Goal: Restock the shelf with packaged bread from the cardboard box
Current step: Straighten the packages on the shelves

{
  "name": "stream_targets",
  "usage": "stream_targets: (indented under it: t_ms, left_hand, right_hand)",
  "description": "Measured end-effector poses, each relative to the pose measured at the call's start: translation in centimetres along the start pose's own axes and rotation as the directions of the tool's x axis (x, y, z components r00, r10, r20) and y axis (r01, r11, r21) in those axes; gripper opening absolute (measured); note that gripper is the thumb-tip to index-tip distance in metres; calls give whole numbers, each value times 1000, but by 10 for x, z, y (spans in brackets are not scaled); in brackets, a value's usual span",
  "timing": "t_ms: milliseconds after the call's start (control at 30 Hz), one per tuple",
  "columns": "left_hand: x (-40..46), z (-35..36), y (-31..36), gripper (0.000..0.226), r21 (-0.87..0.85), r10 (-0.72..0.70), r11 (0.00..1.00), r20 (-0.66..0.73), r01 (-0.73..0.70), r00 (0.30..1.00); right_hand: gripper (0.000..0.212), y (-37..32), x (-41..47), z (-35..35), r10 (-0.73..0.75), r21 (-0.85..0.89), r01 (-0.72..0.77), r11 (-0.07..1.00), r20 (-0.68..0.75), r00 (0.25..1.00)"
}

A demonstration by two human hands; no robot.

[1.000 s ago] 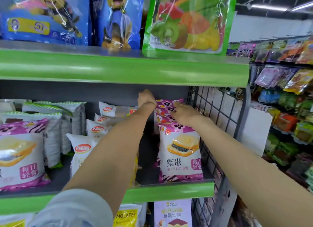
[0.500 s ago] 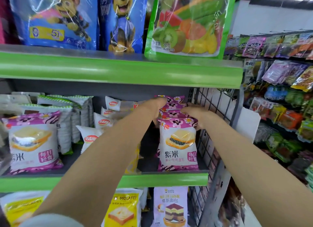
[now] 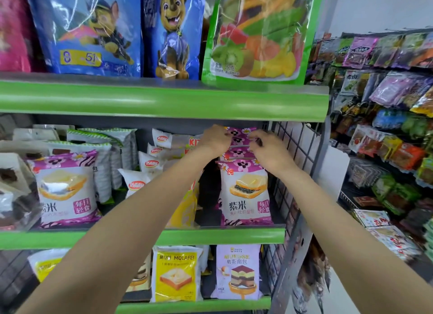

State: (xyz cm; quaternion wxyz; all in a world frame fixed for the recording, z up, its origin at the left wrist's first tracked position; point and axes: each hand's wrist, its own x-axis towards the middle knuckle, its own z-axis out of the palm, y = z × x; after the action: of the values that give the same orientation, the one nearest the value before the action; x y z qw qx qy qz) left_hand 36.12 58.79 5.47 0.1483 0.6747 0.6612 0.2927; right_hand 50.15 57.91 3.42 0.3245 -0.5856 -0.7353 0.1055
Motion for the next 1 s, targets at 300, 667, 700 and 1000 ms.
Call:
stream_targets:
  t_ms: [300,667,700,1000]
  left_hand:
    - [-52,16,-15,102,493,77,834,342,-249,937]
    - [-117,45,-12,55,547,332,815,-168,-192,928]
    - [-128,49,-17,47,529,390,819,-234,-220,891]
    - [-204,106,-80,24,165,137,978,-25,-131,990]
  right_hand:
    - [94,11,-37,-3,-11,-369,162,915,380,925]
    - [60,18,-97,-1,-307,-304,300,904,26,951]
    - [52,19,-111,0,-335,-269,315,910,-31,942]
    - [35,67,-198,63,-33,-14,39,999,285,958]
